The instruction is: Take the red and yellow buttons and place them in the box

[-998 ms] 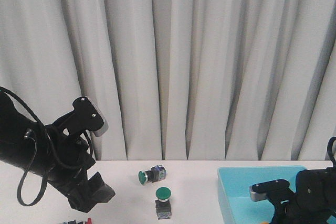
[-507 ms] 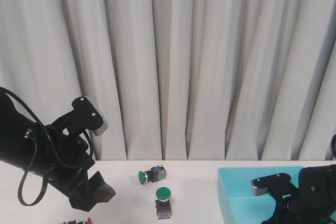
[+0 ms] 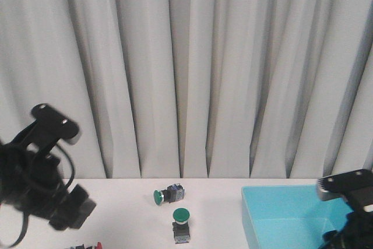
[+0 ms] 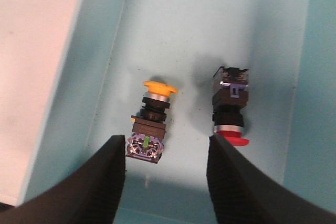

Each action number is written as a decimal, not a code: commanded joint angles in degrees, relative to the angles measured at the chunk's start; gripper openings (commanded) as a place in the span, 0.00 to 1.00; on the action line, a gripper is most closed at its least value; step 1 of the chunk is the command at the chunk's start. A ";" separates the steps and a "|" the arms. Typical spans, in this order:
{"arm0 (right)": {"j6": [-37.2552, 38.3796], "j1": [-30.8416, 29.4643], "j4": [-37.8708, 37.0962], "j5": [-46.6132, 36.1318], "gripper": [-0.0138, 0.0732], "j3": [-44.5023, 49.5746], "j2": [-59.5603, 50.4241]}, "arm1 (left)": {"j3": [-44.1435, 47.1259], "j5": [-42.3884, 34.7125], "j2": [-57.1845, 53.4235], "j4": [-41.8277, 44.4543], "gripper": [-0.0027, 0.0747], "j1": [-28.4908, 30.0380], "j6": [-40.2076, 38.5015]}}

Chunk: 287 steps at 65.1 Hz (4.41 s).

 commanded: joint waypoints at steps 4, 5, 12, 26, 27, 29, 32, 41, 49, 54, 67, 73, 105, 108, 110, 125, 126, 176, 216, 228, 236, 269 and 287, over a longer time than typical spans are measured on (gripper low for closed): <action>0.28 -0.33 -0.47 -3.62 0.53 2.72 -11.46 | 9.29 -11.76 -8.41 5.14 0.78 -0.07 -7.83; 0.28 -0.33 -0.47 -3.63 0.53 3.43 -12.43 | 10.38 -12.52 -9.05 5.63 0.78 -0.07 -8.38; 0.28 -0.33 -0.47 -4.69 0.52 7.24 -20.45 | 18.60 -17.24 -14.40 9.27 0.78 -0.07 -13.19; 0.28 -0.33 -0.47 -7.00 0.51 15.91 -35.22 | 33.66 -25.39 -24.86 12.05 0.78 -0.07 -19.15; 0.28 -0.33 -0.47 -7.00 0.51 16.30 -35.99 | 34.49 -25.87 -25.42 12.05 0.78 -0.07 -19.31; 0.28 -0.33 -0.47 -6.94 0.51 17.08 -37.44 | 36.42 -26.89 -26.67 12.05 0.78 -0.07 -19.57; 0.28 -0.33 -0.42 -6.94 0.51 18.50 -39.95 | 39.08 -28.30 -28.28 12.05 0.76 -0.07 -20.00; 0.28 -0.33 -0.42 -6.89 0.47 21.06 -44.33 | 43.12 -30.57 -30.18 12.00 0.64 -0.07 -20.14; 0.28 -0.33 -0.42 -6.53 0.38 21.65 -45.13 | 44.01 -31.31 -29.92 11.95 0.41 -0.07 -20.14; 0.28 -0.33 -0.29 -6.25 0.32 21.86 -45.13 | 44.01 -31.26 -29.80 11.95 0.26 -0.07 -20.14; 0.28 -0.33 -0.23 -6.15 0.14 21.86 -45.13 | 44.01 -31.05 -29.80 12.00 0.02 -0.07 -20.07; 0.28 -0.33 -0.35 -5.62 0.15 21.86 -45.13 | 44.01 -30.57 -29.80 11.96 0.03 -0.07 -20.06; 0.31 -0.33 -0.35 -4.32 0.15 21.86 -45.13 | 44.75 -30.75 -29.93 11.96 0.02 -0.07 -20.06; 0.31 -0.33 -0.35 -4.32 0.15 21.86 -45.13 | 46.14 -30.93 -31.65 11.96 0.02 -0.07 -19.75; 0.31 -0.33 -0.29 -4.29 0.15 21.86 -45.13 | 47.26 -30.99 -33.12 12.01 0.02 0.12 -19.17; 0.31 -0.33 -0.25 -4.28 0.15 21.86 -45.13 | 61.73 -36.10 -55.02 8.07 0.02 8.58 -18.18; 0.31 -0.33 -0.25 -4.28 0.15 21.86 -45.13 | 62.62 -36.41 -56.43 8.07 0.02 9.48 -18.09; 0.31 -0.33 -0.25 -3.00 0.15 21.86 -45.13 | 74.81 -46.31 -80.53 7.48 0.02 14.78 -18.01; 0.41 -0.49 -2.14 -6.30 0.15 23.17 -47.52 | 74.81 -46.18 -80.53 7.48 0.02 14.78 -18.01; 0.51 -5.85 -1.88 -26.93 0.15 38.33 -62.07 | 74.76 -46.18 -80.53 7.48 0.02 14.78 -18.01; 0.63 -6.96 -1.74 -38.61 0.15 48.90 -71.04 | 74.76 -46.18 -80.53 7.48 0.02 14.78 -18.01; 0.70 -6.90 -1.24 -38.35 0.15 52.50 -77.24 | 74.76 -46.13 -80.53 7.48 0.02 14.78 -18.01; 0.70 -6.90 -1.24 -38.40 0.15 52.44 -77.24 | 74.76 -46.13 -80.53 7.48 0.02 14.78 -18.01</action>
